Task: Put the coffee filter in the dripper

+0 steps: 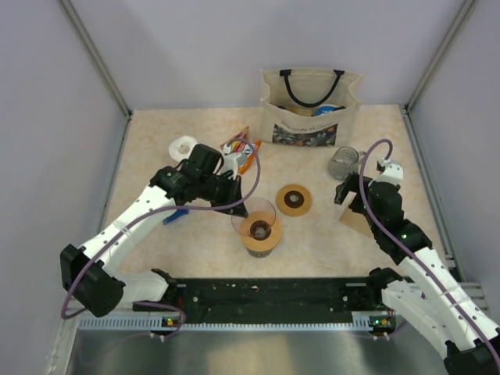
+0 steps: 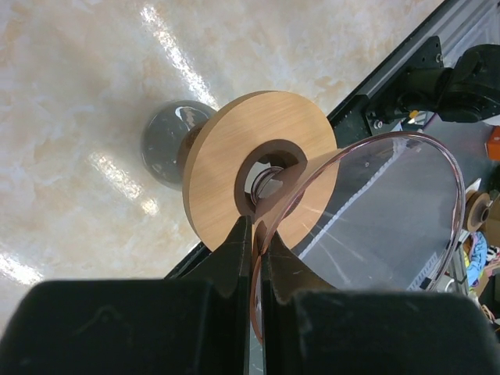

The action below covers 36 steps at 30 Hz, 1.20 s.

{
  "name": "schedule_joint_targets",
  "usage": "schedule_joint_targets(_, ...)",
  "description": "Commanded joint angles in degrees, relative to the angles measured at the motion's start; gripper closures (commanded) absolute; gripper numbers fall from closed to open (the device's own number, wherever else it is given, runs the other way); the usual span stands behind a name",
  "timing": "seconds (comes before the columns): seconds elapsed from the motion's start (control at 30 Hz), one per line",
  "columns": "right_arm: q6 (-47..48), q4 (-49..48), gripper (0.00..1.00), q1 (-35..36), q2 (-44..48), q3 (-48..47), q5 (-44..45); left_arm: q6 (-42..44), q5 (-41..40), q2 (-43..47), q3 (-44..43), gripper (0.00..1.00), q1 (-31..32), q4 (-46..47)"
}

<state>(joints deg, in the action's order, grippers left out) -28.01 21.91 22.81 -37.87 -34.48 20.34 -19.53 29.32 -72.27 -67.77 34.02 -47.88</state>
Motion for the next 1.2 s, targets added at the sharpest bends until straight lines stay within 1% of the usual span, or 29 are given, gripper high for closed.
schedule_joint_targets(0.0,0.94,-2.05,0.02,-0.22,0.87,0.2,0.93,-0.42,0.22,-0.06,1.41,1.0,0.69,3.05)
schedule_joint_targets(0.2,0.94,-2.05,0.02,-0.31,1.13,0.2,1.02,-0.25,-2.16,-1.38,0.89,1.0,1.22,1.74)
schedule_joint_targets(0.33,0.94,-2.05,0.02,-0.22,1.13,0.11,0.93,0.37,-7.69,-2.35,-0.17,1.0,2.89,-0.81)
schedule_joint_targets(0.4,0.85,-2.05,0.02,-0.22,1.22,0.2,1.11,0.89,-8.84,-2.52,0.0,1.0,3.94,-0.9)
schedule_joint_targets(0.57,0.85,-2.05,0.02,-0.31,1.22,0.2,1.37,2.21,-12.18,-2.35,1.06,1.0,6.06,-0.46)
schedule_joint_targets(0.77,0.85,-1.96,0.02,-0.31,1.48,0.2,1.63,2.91,-14.29,-2.26,2.47,1.0,6.58,-0.72)
schedule_joint_targets(0.93,0.94,-2.05,0.02,-0.31,1.66,0.2,1.98,2.83,-20.52,-2.26,3.52,1.0,8.87,-1.16)
schedule_joint_targets(1.17,0.94,-1.96,0.02,-0.31,1.83,0.2,2.51,3.36,-23.87,-3.14,4.84,1.0,11.33,-1.43)
